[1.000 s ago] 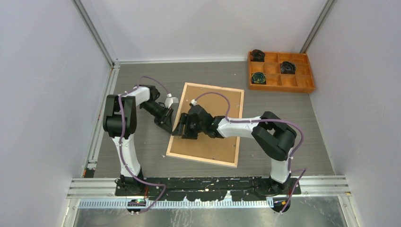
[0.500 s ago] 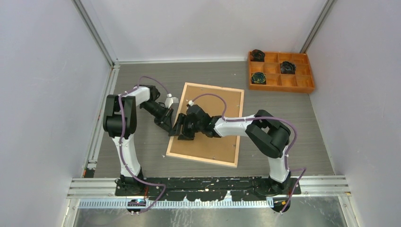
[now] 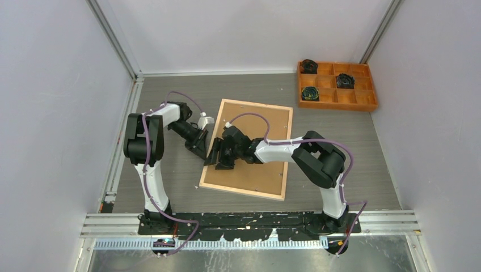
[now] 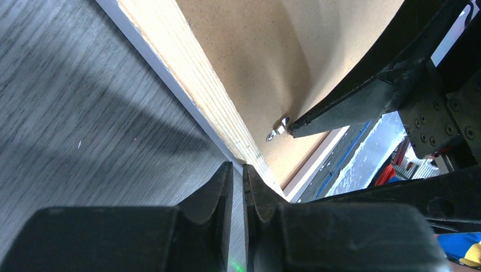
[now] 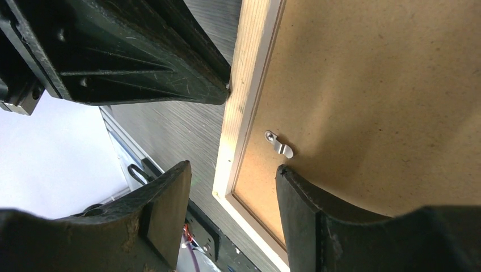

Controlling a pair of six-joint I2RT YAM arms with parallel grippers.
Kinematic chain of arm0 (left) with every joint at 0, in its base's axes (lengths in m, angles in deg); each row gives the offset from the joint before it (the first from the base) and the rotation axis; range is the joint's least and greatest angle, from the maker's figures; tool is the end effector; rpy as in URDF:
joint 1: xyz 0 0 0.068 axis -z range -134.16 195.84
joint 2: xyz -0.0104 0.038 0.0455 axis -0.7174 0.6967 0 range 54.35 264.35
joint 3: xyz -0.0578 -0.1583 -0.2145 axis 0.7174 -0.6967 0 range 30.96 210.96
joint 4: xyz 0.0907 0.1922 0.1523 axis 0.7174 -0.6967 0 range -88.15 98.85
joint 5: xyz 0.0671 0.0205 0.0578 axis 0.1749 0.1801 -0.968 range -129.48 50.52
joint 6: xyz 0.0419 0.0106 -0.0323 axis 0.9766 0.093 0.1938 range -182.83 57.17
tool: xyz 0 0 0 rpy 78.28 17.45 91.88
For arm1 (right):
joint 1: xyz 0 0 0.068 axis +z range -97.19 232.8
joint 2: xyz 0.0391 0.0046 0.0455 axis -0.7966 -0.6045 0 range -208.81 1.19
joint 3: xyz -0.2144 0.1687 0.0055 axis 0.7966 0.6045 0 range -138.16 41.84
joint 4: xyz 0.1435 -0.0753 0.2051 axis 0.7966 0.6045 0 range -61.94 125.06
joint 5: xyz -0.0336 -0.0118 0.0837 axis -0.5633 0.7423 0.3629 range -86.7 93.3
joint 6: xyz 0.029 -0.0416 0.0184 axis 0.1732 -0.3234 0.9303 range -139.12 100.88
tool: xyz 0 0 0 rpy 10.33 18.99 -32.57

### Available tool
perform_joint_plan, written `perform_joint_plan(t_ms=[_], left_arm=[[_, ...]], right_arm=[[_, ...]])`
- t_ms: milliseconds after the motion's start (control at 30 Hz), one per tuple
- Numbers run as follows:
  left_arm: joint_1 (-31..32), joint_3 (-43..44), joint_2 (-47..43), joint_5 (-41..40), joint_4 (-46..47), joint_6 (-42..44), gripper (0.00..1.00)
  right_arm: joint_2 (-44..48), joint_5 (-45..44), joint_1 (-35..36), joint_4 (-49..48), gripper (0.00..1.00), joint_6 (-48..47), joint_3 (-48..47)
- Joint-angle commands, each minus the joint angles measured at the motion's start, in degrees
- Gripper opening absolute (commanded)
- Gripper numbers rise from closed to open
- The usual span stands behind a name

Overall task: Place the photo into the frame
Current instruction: Install the photo frame at the center of the board.

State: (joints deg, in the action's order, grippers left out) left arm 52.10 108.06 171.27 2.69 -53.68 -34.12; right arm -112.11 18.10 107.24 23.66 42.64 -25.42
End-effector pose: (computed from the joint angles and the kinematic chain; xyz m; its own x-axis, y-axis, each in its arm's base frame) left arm 0.3400 -0.0613 0.1399 -0.8813 0.4549 -0.1275 0.4123 0.6086 -0.6779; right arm 0.2361 0.3459 0.1493 -0.9735 0.1029 -0.2040 -0.0842 0.6686 0.7388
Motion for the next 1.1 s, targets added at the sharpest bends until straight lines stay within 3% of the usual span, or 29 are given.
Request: perform_joint_plan(t_ms=[0, 533, 1067], left_arm=[[0.2, 1.13, -1.15, -0.92, 0.51, 0.21, 0.13], [0.42, 0.62, -1.08, 0.01, 0.39, 0.91, 0.09], [0.59, 0.25, -0.94, -0.14, 0.43, 1.37, 0.09]], right_arm=[[0.2, -3.0, -0.02, 2.07, 0.61, -2.61, -2.26], [-1.31, -6.84, -0.64, 2.56, 0.6, -4.37, -4.11], [-3.92, -2.61, -0.91, -0.06, 0.59, -3.99, -5.57]])
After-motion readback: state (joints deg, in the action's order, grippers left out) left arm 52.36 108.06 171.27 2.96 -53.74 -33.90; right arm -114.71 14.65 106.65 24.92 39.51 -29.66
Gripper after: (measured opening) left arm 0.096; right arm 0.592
